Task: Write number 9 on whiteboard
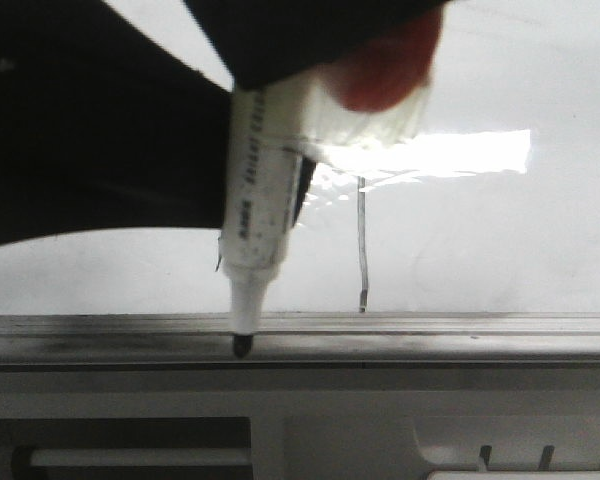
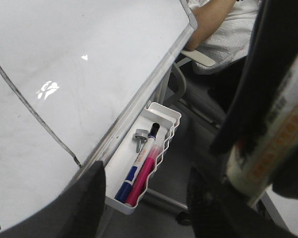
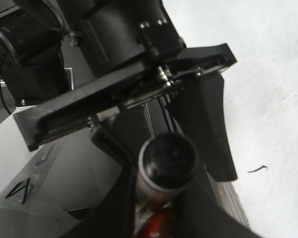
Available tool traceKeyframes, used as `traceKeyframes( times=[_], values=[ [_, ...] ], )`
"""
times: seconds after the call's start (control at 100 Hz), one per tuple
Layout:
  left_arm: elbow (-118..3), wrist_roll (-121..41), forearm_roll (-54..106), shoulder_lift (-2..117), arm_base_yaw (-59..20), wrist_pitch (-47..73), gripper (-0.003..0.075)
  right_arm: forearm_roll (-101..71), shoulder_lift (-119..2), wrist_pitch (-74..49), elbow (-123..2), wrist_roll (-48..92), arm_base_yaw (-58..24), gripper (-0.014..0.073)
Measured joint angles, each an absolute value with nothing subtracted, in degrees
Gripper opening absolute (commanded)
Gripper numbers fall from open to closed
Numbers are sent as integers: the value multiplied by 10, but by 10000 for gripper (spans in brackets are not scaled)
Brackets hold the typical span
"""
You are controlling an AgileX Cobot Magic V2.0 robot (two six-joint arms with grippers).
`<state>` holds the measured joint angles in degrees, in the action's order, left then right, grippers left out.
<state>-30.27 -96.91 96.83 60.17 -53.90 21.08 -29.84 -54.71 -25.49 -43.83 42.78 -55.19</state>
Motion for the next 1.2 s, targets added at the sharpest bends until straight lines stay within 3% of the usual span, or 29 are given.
traceKeyframes(
  times=[0.28, 0.62, 0.78, 1.2],
  values=[
    [-303, -983, 952, 602, -539, 243, 347, -302, -547, -252, -438, 427, -581, -70],
    [-303, -984, 952, 602, -538, 233, 347, -299, -534, -322, -439, 426, -490, -69],
    [-303, -991, 930, 602, -543, 307, 349, -249, -524, -292, -440, 429, -444, -69],
    [-303, -1051, 911, 602, -543, 289, 349, -277, -521, -285, -440, 429, -438, -69]
  ],
)
